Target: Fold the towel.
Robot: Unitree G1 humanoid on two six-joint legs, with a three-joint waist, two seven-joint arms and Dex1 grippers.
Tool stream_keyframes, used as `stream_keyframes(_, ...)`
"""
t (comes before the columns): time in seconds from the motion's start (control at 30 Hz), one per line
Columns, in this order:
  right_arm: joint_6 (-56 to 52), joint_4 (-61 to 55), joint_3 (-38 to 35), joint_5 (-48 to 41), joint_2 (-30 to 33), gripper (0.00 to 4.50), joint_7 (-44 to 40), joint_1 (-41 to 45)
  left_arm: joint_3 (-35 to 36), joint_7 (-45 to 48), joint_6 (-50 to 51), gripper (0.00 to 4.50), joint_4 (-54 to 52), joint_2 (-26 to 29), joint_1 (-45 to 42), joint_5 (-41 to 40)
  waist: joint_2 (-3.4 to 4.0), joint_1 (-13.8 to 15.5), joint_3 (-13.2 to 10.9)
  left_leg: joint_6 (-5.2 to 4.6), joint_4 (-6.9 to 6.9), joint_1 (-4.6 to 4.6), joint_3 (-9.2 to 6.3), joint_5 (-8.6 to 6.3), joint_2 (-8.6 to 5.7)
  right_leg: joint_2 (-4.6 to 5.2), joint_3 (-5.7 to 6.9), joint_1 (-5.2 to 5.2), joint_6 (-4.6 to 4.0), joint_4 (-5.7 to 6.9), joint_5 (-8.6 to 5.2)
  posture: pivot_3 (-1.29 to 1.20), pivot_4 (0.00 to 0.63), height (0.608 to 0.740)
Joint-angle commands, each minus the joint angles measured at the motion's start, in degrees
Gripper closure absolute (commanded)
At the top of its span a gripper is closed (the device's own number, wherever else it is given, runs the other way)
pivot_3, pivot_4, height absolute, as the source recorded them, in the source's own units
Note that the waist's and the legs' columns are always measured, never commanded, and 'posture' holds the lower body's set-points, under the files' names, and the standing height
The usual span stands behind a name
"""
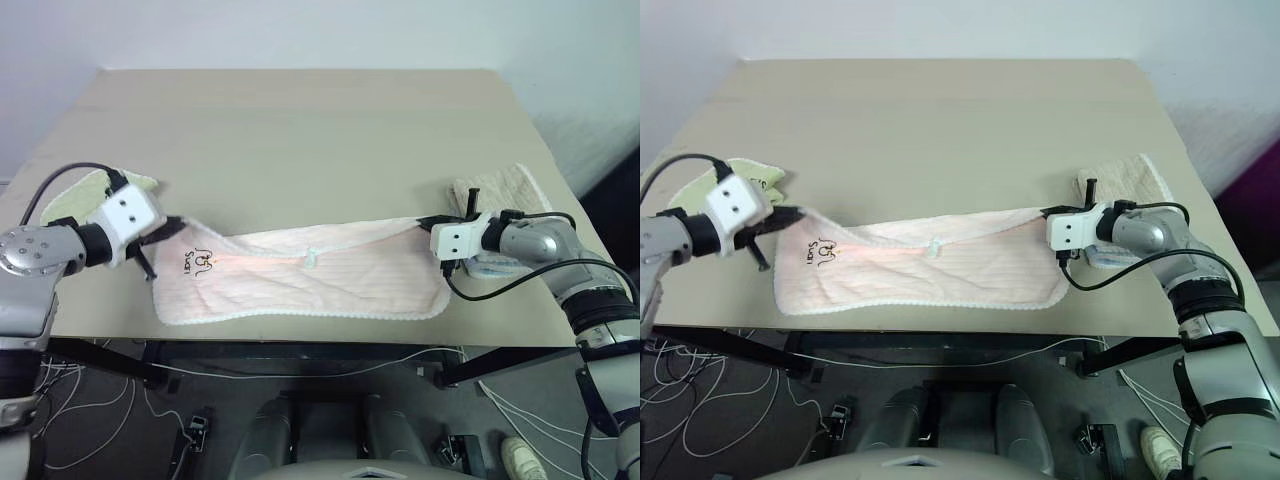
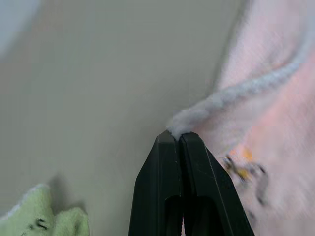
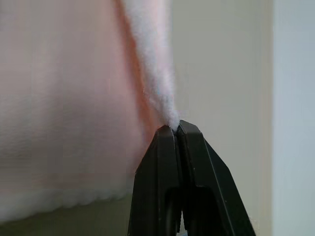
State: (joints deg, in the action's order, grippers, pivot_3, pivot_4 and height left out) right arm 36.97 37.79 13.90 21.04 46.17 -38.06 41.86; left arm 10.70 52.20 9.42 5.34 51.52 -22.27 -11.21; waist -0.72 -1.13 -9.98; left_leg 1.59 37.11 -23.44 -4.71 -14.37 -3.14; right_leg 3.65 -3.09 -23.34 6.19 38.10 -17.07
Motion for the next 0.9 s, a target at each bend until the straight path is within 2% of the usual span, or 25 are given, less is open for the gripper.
stream_keyframes(0.03,-4.76,-2.45,-5.53,-7.58,1.09,4.47,-3.26,5.65,5.74,-5.71,0.03,4.5,5.07,-0.42,-7.17,-2.15,-0.02,-0.03,-0.02,0.0,0.01,0.0,0.0,0.0,0.0,0.0,0.0,-0.01,0.01,0.01,0.0,0.0,0.15,0.74)
stream_keyframes(0.17,-8.7,0.77,-8.06,-11.87,0.92,4.47,-6.48,13.14,4.77,-11.6,-2.04,4.5,16.26,-1.08,-17.38,0.77,-0.02,-0.07,-0.02,0.01,-0.01,0.01,0.0,0.01,-0.01,0.0,0.0,0.0,0.01,-0.02,0.0,0.0,0.15,0.74)
stream_keyframes(0.33,-7.86,9.76,-8.05,-10.72,1.61,4.47,-5.55,22.89,4.29,-13.68,-5.38,4.5,28.79,-3.01,-30.18,0.58,-0.03,-0.01,-0.02,0.02,0.02,-0.01,0.01,0.02,-0.05,0.0,0.01,-0.02,0.01,-0.01,0.01,0.0,0.15,0.74)
stream_keyframes(0.43,-8.4,11.33,-9.56,-13.23,2.39,4.47,-7.53,27.04,4.12,-12.49,-8.19,4.5,33.4,-2.73,-34.57,0.55,-0.03,-0.06,-0.02,0.02,0.01,-0.06,0.01,0.02,-0.06,0.01,0.02,-0.05,0.01,-0.03,0.0,0.0,0.15,0.74)
stream_keyframes(0.5,-9.74,9.56,-11.18,-16.31,3.46,4.47,-10.72,27.21,4.47,-9.66,-9.06,4.5,33.75,-1.7,-34.25,-0.35,-0.02,-0.08,-0.02,0.02,-0.01,-0.08,0.02,0.02,-0.05,0.01,0.01,-0.08,0.01,-0.02,0.0,0.0,0.15,0.74)
stream_keyframes(0.57,-13.69,4.59,-13.27,-21.14,4.49,4.47,-15.74,24.44,5.35,-5.19,-9.3,4.5,31.46,-0.52,-30.89,-2.12,-0.02,-0.14,-0.02,0.02,-0.01,-0.09,0.02,0.02,-0.05,0.01,0.0,-0.1,0.01,-0.02,0.0,0.0,0.15,0.74)
stream_keyframes(0.67,-23.99,-10.44,-16.08,-30.65,6.04,4.47,-23.42,12.87,8.34,3.37,-6.21,4.5,22.97,1.09,-20.86,-8.08,-0.03,-0.49,0.0,0.02,-0.04,-0.11,0.02,0.02,0.02,0.0,-0.03,-0.12,0.01,0.0,0.0,0.0,0.15,0.74)
stream_keyframes(0.77,-31.78,-22.05,-17.77,-35.45,7.19,4.47,-25.51,3.57,9.5,7.45,-5.58,4.5,16.24,2.18,-12.95,-10.69,-0.02,-0.88,0.0,0.0,0.0,-0.12,0.0,0.0,0.06,0.07,-0.04,-0.06,0.01,0.0,0.0,0.0,0.15,0.74)
stream_keyframes(0.9,-42.18,-37.61,-18.42,-40.47,9.41,4.47,-28.86,-14.95,7.88,12.61,-1.49,4.5,8.02,5.01,1.94,-10.01,0.02,-0.89,0.02,-0.01,0.01,-0.09,0.0,0.0,0.05,0.12,-0.07,-0.1,0.0,0.06,0.0,0.0,0.15,0.74)
